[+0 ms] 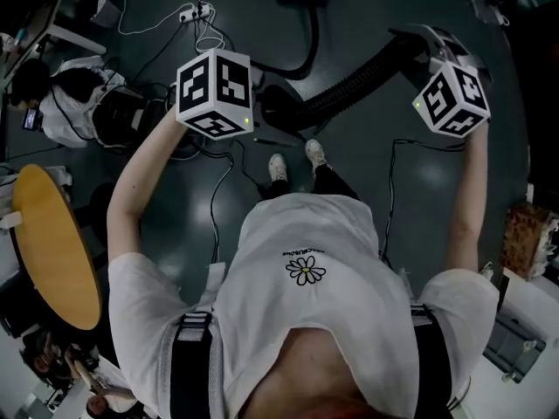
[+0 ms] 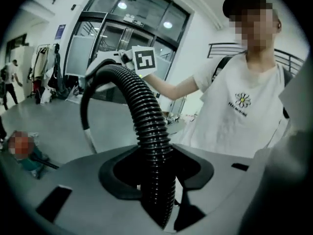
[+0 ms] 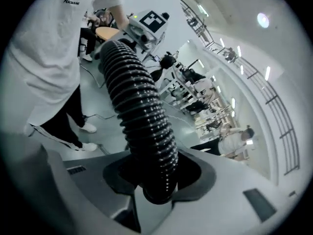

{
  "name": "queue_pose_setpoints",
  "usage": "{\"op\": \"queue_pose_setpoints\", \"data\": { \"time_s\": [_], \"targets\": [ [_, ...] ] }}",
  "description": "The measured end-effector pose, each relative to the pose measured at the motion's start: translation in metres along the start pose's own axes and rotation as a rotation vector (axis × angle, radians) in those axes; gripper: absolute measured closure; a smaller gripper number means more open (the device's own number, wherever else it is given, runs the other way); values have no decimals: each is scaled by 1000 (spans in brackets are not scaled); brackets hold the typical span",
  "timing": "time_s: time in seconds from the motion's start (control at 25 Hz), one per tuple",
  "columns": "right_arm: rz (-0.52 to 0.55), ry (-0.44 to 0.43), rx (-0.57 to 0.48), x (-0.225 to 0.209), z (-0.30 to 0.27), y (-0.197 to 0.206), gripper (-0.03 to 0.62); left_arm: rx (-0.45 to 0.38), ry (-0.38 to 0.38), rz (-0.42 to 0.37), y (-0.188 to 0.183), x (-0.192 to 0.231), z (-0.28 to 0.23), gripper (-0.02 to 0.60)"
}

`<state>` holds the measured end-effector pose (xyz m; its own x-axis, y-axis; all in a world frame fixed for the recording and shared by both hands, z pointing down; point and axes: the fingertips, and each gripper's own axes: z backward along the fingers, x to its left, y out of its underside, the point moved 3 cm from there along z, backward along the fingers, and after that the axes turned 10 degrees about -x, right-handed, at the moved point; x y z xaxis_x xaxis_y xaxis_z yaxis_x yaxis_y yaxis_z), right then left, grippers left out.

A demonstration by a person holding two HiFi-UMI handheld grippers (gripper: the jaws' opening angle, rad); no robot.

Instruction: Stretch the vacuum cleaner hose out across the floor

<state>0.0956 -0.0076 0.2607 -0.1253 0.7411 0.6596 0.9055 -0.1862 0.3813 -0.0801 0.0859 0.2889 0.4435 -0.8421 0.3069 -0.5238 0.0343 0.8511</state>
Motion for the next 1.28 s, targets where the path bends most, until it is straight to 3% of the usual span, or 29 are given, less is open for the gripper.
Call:
{"op": "queue_pose_setpoints", "data": {
  "time_s": [0.2, 0.32, 0.4, 0.52, 0.68, 0.84, 0.96, 1.12, 1.28],
  "targets": [
    [152, 404, -196, -18, 49, -108, 453, -166, 219, -38, -25, -112, -38, 406],
    [172, 634, -404, 0, 99, -171, 453, -485, 356, 7, -65, -198, -76, 426],
    [105, 728, -536, 30, 127, -195, 453, -652, 325, 37, -87, -244, -114, 426],
    [-62, 694, -611, 104, 143, -208, 453, -731, 216, 80, -88, -298, -180, 426],
    [-320, 500, -598, 222, 146, -208, 453, -745, 137, 218, -62, -370, -231, 426],
    [-528, 310, -540, 329, 146, -206, 453, -737, 120, 311, -41, -424, -260, 426],
    [-614, 244, -469, 380, 144, -208, 453, -767, 142, 368, -22, -450, -264, 431],
    [-639, 281, -361, 416, 150, -219, 453, -738, 147, 367, 12, -480, -267, 436],
    [-350, 462, -311, 419, 211, -249, 453, -697, -13, 244, 38, -525, -298, 436]
  ]
}}
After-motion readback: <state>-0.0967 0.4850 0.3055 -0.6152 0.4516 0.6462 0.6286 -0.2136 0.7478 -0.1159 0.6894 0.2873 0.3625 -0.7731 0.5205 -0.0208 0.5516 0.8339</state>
